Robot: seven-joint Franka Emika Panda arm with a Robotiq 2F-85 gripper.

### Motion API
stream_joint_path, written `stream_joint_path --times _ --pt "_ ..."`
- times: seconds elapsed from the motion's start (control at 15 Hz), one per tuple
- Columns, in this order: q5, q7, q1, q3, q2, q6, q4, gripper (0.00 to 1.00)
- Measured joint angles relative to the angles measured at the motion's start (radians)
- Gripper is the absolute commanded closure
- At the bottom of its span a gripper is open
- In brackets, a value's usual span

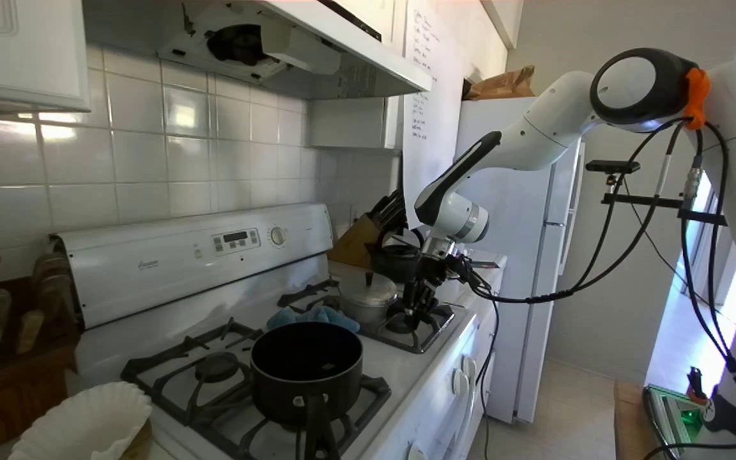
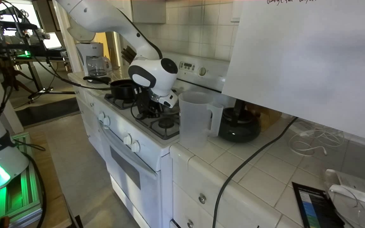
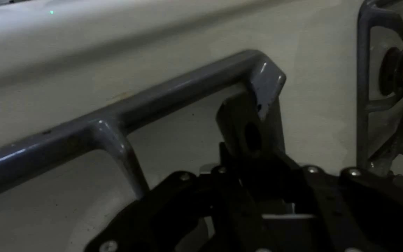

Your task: Move the silver pot to the top left stove plate

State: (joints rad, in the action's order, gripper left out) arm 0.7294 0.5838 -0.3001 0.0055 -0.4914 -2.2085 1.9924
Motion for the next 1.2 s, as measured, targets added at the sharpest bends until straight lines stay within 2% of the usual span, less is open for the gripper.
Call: stream_joint_path --times 0.2,0.73,0.93,1.0,1.07,1.2 --pt "-0.004 0.009 0.000 -0.007 -0.004 -0.005 0.000 1.00" --pt "-0.018 0.047 0.009 -0.011 0.000 -0.030 0.010 0.99" --pt "-0.058 0.056 0.031 -0.010 0.019 -0.085 0.035 0.98" --pt "-0.076 0.055 0.041 -0.009 0.028 -0.111 0.047 0.72" --pt "-0.098 0.050 0.051 -0.010 0.035 -0.131 0.056 0.71" --pt "-0.141 0.028 0.069 -0.008 0.040 -0.143 0.063 0.60"
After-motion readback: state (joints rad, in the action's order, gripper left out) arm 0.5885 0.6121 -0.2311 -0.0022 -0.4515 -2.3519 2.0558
